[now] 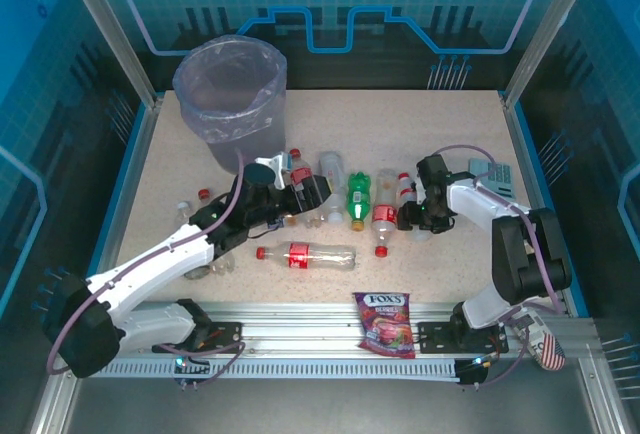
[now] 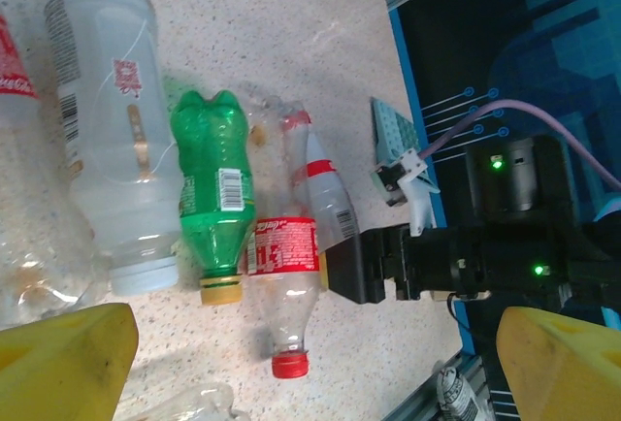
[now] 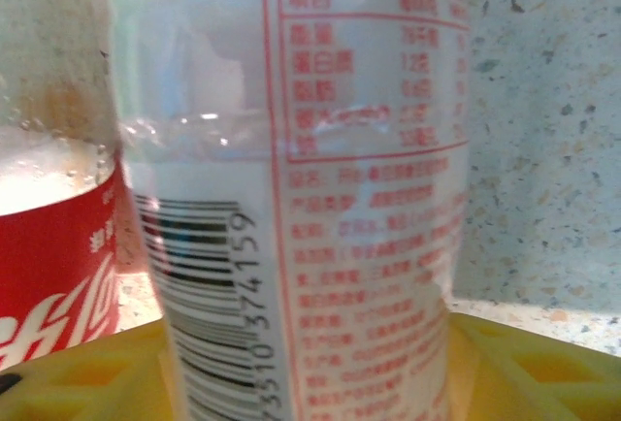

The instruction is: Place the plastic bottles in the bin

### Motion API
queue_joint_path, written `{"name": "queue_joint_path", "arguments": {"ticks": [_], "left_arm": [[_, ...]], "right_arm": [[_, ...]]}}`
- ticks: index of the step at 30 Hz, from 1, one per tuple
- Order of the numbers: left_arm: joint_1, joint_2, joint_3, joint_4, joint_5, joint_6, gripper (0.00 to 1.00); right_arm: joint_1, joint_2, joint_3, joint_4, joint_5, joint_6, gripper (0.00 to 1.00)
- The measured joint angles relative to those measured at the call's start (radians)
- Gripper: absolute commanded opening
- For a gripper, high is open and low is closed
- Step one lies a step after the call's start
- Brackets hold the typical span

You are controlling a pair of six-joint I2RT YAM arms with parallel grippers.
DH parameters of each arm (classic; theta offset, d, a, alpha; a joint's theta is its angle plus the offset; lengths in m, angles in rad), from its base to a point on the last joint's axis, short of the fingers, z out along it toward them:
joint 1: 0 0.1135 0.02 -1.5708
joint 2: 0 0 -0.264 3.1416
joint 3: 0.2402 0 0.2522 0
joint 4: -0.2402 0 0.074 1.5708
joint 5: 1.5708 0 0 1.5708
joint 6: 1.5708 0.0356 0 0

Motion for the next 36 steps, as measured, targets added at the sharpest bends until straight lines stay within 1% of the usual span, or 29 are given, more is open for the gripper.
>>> {"name": "queue_joint_path", "arguments": {"ticks": [3,7,12,15,17,20,23,26,28,31,36], "left_arm": [[0.0,0.021,0.029,0.004,0.001,0.001,0.96],[0.0,0.06,0.079,0.008,0.012,0.001,0.96],[0.0,0.114,0.119,0.062,0.058,-0.007,0.98],[0.0,0.175,0.162,0.114,0.102,-0.033,0.99],[0.0,0.214,0.186,0.158,0.13,-0.053,0.99],[-0.003,0.27,0.214,0.216,0.16,-0.082,0.99],[-0.014,0.308,0.234,0.24,0.166,-0.094,0.99],[-0.022,0.333,0.241,0.259,0.166,-0.103,0.98],[-0.023,0.353,0.248,0.27,0.163,-0.105,0.95],[-0.023,0.386,0.258,0.298,0.158,-0.121,0.87],[-0.024,0.41,0.258,0.326,0.151,-0.15,0.67]], "right_arm": [[0.0,-0.008,0.009,-0.03,0.024,-0.015,0.56],[0.0,-0.064,0.021,-0.068,0.039,-0.026,0.56],[0.002,-0.159,0.08,-0.109,0.049,-0.04,0.54],[0.028,-0.258,0.089,-0.089,0.035,-0.056,0.5],[0.054,-0.331,0.079,-0.04,-0.019,-0.066,0.48],[0.103,-0.431,0.043,0.07,-0.148,-0.071,0.48],[0.16,-0.46,0.02,0.144,-0.243,-0.072,0.49],[0.203,-0.456,0.011,0.18,-0.3,-0.075,0.5],[0.224,-0.456,0.007,0.199,-0.322,-0.079,0.5],[0.245,-0.456,0.005,0.214,-0.335,-0.087,0.5],[0.249,-0.456,0.004,0.218,-0.339,-0.091,0.5]]}}
